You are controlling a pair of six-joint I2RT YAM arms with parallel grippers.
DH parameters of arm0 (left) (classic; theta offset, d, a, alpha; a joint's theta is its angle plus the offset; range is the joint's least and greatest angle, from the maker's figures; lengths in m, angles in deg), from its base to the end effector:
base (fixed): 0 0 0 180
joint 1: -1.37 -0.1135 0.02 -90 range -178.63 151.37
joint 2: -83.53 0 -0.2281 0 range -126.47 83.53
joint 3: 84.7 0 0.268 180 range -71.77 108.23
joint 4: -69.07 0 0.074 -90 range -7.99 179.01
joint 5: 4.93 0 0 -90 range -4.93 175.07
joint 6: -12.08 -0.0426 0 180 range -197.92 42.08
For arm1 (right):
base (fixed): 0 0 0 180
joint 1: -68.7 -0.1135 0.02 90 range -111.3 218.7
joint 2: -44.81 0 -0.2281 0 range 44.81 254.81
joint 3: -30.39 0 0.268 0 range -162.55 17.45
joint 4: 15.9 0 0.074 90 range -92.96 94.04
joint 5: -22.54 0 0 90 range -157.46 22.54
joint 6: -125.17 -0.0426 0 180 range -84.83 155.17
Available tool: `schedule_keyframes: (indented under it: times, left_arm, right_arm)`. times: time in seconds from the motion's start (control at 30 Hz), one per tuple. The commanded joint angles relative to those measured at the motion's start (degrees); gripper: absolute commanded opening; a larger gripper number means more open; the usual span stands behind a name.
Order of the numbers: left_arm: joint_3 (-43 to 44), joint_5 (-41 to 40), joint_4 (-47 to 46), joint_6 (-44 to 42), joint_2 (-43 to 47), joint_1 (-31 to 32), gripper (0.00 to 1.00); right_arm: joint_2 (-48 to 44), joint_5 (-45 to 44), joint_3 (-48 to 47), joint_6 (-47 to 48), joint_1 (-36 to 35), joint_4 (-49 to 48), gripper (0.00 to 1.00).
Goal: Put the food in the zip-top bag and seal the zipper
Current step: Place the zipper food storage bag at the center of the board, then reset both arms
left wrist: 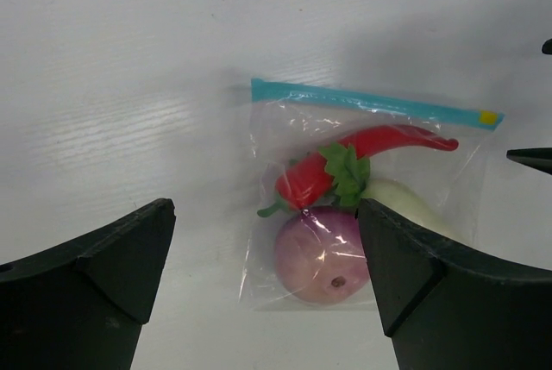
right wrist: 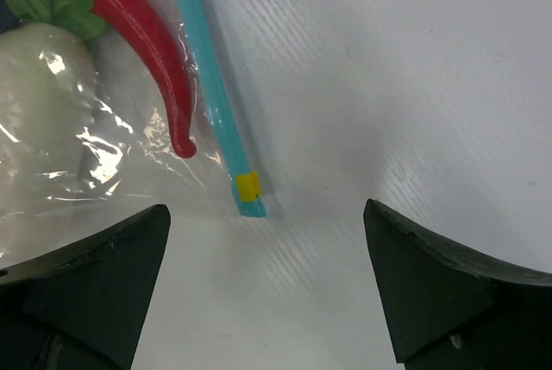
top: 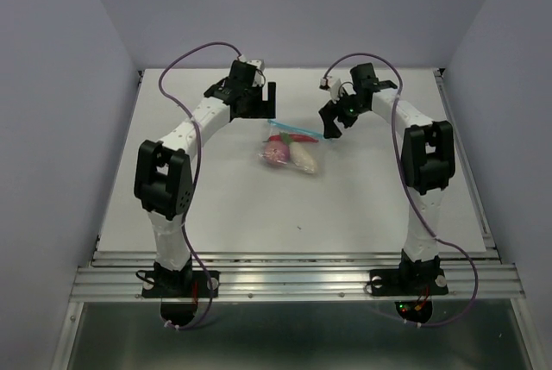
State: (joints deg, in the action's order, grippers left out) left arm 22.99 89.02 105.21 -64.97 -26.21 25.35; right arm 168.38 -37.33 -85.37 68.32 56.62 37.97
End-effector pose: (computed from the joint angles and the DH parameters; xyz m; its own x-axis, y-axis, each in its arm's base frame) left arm 0.4158 -0.1882 0.2466 -0.6525 0.0455 -0.7564 0.3168 0.9232 -0.2176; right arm 0.4495 0.1181 0.1696 -0.4944 -0.5895 -0.6388 -0.8172 0.5656 0.1105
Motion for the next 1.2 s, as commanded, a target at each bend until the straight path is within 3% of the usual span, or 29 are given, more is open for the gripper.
schedule_keyframes:
  times: [0.0,0.17,0.33,0.43,0.57,0.63,0.83,1.17]
  left_arm:
    - [-0.36,-2.01,-2.37,1.37,6.72,-0.17,0.99]
    - [-3.61,-11.22,-1.58,7.25,13.57,-0.17,0.99]
    - [-8.98,-20.2,1.92,16.13,21.92,-0.26,0.99]
    - [-9.68,-24.15,6.41,20.35,24.47,-0.26,0.99]
    - [-13.28,-27.76,8.96,25.19,28.25,-0.34,0.99]
    - [-15.3,-28.64,9.49,26.95,30.36,-0.43,0.99]
    - [-23.21,-30.84,9.23,29.5,37.3,-0.35,0.99]
    - [-36.22,-29.26,4.14,29.95,49.96,-0.43,0.99]
  right_arm:
    - [-6.13,-3.32,-2.21,-1.33,-0.14,-3.48,1.0]
    - [-13.87,-8.14,-3.08,-9.75,-0.14,-7.69,1.0]
    - [-22.12,-25.95,-0.1,-27.14,-0.14,-23.14,1.0]
    - [-23.98,-33.77,-0.27,-37.42,-0.14,-23.17,1.0]
    - [-32.21,-48.03,7.53,-52.0,-0.14,-22.73,1.0]
    - [-35.92,-53.48,14.91,-55.02,-0.14,-22.73,1.0]
    - [-50.07,-58.25,29.77,-62.84,-0.14,-17.47,1.0]
    - [-67.04,-59.4,46.47,-63.82,-0.14,-15.97,1.0]
